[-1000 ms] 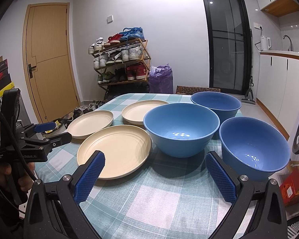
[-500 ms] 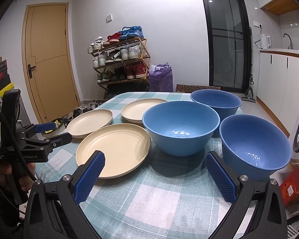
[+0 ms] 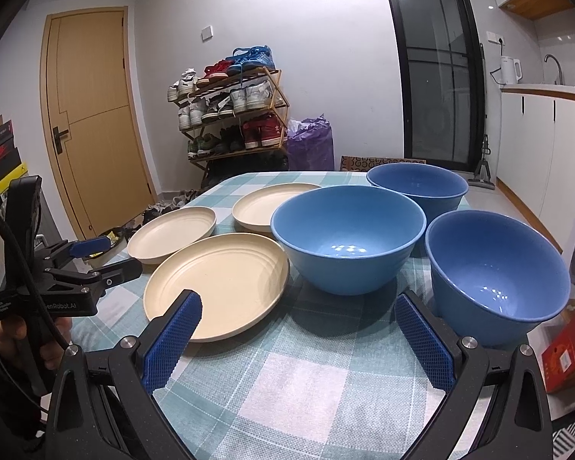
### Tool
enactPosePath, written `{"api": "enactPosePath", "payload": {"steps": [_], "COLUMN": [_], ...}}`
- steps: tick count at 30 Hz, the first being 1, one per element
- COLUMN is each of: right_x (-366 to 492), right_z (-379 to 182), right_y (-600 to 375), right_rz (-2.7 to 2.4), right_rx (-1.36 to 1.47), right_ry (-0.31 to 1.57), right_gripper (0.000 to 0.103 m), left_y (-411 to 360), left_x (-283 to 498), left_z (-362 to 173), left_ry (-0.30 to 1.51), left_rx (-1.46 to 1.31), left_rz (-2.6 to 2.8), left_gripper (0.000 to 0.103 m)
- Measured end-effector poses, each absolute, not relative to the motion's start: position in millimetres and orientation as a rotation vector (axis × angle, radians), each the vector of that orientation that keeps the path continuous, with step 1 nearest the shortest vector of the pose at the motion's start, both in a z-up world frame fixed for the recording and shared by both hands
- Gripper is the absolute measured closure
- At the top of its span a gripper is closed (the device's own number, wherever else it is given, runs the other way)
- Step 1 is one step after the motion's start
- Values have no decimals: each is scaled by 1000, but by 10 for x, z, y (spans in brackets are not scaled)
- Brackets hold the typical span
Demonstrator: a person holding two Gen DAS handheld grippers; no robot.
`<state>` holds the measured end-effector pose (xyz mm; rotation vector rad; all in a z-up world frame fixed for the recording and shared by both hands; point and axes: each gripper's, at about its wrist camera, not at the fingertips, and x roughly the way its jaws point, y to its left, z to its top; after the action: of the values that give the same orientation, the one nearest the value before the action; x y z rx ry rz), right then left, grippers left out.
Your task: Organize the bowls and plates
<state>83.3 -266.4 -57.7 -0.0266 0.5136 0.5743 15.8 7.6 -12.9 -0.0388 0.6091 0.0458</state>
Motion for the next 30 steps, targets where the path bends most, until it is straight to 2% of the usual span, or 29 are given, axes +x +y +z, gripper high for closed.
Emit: {"api": "enactPosePath", "payload": {"steps": [30], "right_x": [1280], "right_z": [-42], "right_y": [-2516], "right_rz": [676], "right_rx": [21], "right_ry": [503], "right_gripper": [0], "left_y": [172], "left_x": [653], "left_z": [260], "left_ry": [592], "left_rx": [-54], "left_rz": [35], "left_gripper": [0]}}
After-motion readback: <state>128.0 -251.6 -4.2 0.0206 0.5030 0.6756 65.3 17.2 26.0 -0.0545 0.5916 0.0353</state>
